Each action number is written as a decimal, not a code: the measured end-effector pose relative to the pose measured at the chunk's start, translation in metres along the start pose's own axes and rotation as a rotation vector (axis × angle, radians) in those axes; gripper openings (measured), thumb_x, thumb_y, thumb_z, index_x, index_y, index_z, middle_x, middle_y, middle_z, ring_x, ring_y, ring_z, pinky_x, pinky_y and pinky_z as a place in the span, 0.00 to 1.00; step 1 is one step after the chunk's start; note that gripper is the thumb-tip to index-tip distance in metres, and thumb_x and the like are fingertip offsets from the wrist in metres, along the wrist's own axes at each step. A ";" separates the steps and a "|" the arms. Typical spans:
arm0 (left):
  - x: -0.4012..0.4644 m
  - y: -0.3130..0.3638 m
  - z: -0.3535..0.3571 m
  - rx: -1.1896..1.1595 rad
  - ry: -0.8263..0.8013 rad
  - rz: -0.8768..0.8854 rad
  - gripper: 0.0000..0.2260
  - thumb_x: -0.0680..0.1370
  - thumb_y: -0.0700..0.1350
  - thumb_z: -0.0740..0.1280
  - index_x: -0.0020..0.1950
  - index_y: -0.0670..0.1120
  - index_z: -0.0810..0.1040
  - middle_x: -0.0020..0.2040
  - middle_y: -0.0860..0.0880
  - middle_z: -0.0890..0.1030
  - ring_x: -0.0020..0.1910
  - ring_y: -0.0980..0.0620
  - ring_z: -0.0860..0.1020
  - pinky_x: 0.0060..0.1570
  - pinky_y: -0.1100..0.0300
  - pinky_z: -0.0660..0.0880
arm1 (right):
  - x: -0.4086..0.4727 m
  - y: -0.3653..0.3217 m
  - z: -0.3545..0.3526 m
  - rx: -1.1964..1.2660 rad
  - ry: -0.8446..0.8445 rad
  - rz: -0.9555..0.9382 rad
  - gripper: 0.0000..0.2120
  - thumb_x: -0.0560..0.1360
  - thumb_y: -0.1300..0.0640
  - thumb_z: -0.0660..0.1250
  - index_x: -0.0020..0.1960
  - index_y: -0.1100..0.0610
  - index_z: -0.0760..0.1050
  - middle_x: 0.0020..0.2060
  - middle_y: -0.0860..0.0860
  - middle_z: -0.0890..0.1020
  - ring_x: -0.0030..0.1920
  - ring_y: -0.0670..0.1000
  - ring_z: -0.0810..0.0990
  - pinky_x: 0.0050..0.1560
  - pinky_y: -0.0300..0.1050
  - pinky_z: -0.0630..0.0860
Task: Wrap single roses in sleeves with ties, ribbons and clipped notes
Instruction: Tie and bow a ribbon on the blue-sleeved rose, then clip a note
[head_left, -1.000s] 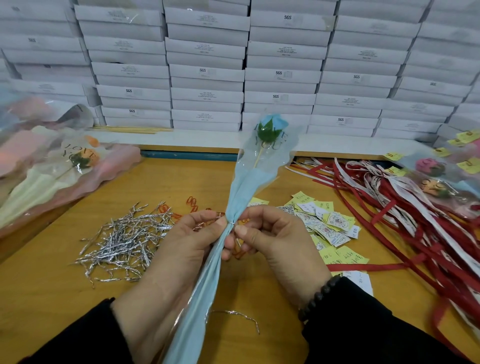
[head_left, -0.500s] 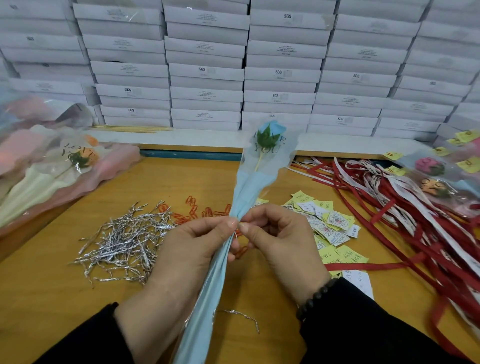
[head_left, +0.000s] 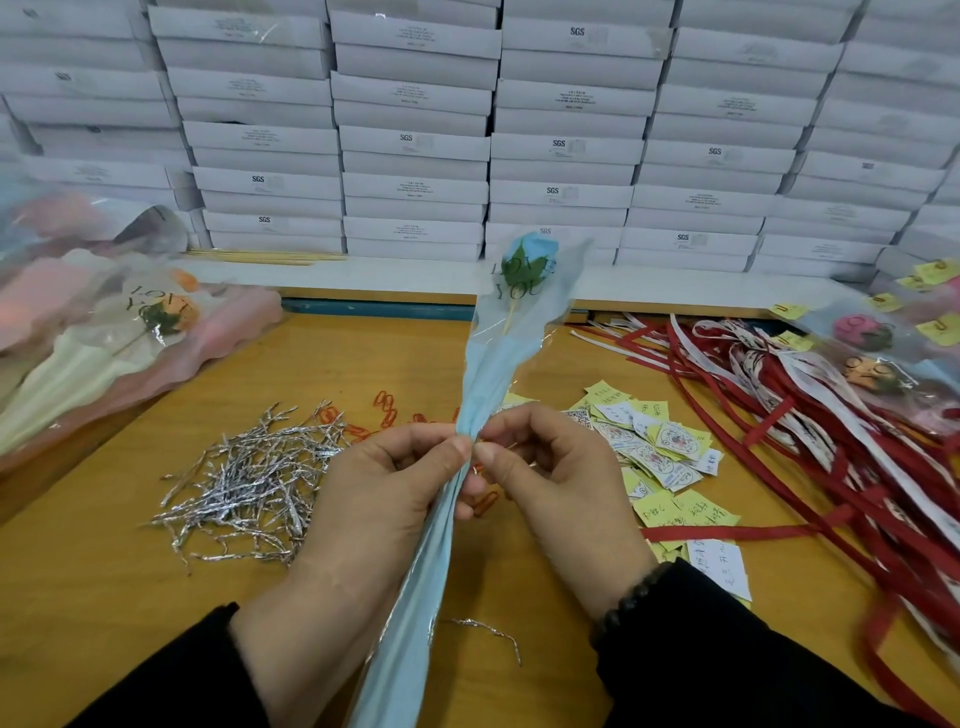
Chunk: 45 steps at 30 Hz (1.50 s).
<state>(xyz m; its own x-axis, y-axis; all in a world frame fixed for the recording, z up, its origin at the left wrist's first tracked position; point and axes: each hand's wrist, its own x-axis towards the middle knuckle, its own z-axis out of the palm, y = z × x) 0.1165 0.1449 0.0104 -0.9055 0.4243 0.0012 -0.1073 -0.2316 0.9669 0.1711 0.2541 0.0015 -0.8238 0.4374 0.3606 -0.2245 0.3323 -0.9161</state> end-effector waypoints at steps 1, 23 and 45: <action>0.000 0.000 0.000 0.003 -0.005 0.004 0.02 0.71 0.38 0.69 0.40 0.42 0.81 0.27 0.43 0.80 0.20 0.55 0.74 0.21 0.66 0.71 | 0.000 0.000 0.000 0.004 -0.006 0.005 0.07 0.72 0.63 0.69 0.41 0.52 0.78 0.39 0.51 0.81 0.41 0.52 0.78 0.45 0.44 0.76; 0.006 0.001 -0.006 0.013 -0.041 0.003 0.02 0.71 0.38 0.67 0.41 0.39 0.78 0.24 0.45 0.79 0.19 0.55 0.74 0.20 0.69 0.70 | 0.000 0.004 -0.007 -0.726 -0.004 -0.543 0.05 0.70 0.61 0.68 0.46 0.58 0.76 0.44 0.51 0.76 0.39 0.52 0.76 0.38 0.49 0.74; 0.000 -0.001 0.001 -0.143 -0.124 -0.025 0.06 0.64 0.40 0.68 0.38 0.39 0.81 0.27 0.41 0.79 0.23 0.50 0.78 0.21 0.65 0.73 | 0.006 -0.001 0.003 0.756 -0.088 0.512 0.04 0.75 0.68 0.62 0.43 0.61 0.72 0.24 0.52 0.75 0.22 0.45 0.72 0.24 0.34 0.70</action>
<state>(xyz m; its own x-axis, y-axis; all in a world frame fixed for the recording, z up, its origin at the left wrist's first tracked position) 0.1171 0.1465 0.0097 -0.8454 0.5338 0.0174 -0.1944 -0.3379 0.9209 0.1652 0.2539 0.0042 -0.9464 0.3046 -0.1073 -0.0763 -0.5336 -0.8423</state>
